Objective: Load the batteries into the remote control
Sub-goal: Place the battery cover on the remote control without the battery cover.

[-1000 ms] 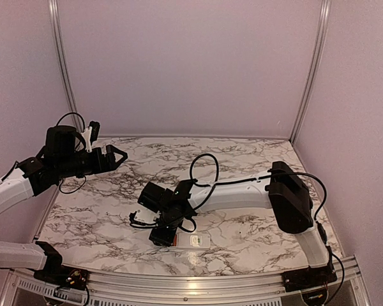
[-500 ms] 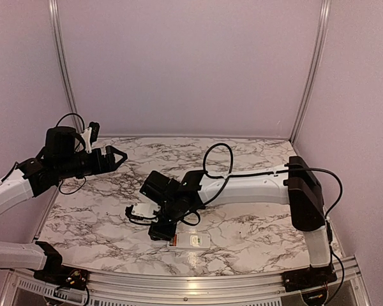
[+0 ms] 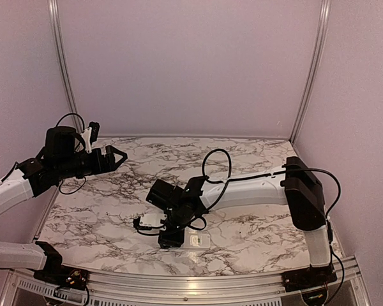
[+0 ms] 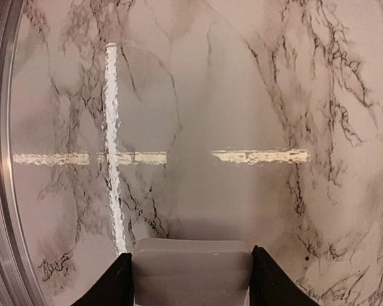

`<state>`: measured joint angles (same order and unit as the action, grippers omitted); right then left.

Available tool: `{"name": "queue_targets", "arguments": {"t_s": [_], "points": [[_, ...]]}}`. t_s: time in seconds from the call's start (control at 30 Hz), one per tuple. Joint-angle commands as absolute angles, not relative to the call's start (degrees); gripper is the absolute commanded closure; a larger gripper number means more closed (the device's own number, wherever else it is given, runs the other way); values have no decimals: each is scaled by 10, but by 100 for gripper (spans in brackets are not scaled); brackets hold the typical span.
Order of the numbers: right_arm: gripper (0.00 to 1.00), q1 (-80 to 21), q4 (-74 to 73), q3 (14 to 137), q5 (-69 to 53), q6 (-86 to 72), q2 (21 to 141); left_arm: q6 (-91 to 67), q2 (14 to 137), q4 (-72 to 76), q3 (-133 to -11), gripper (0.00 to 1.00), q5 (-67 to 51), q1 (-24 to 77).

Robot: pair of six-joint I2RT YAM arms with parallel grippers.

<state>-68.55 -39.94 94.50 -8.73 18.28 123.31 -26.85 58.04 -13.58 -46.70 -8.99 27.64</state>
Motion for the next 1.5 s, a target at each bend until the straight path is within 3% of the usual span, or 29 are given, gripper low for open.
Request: {"name": "queue_targets", "arguments": {"t_s": [0.0, 0.93, 1.47], "points": [[48, -677, -393, 937, -99, 193, 1216, -271, 579, -120, -461, 1, -95, 272], [48, -671, -414, 946, -77, 210, 1221, -359, 537, -70, -350, 1, -111, 273], [42, -671, -417, 936, -86, 198, 1239, -378, 518, -73, -331, 4, -97, 273]]}}
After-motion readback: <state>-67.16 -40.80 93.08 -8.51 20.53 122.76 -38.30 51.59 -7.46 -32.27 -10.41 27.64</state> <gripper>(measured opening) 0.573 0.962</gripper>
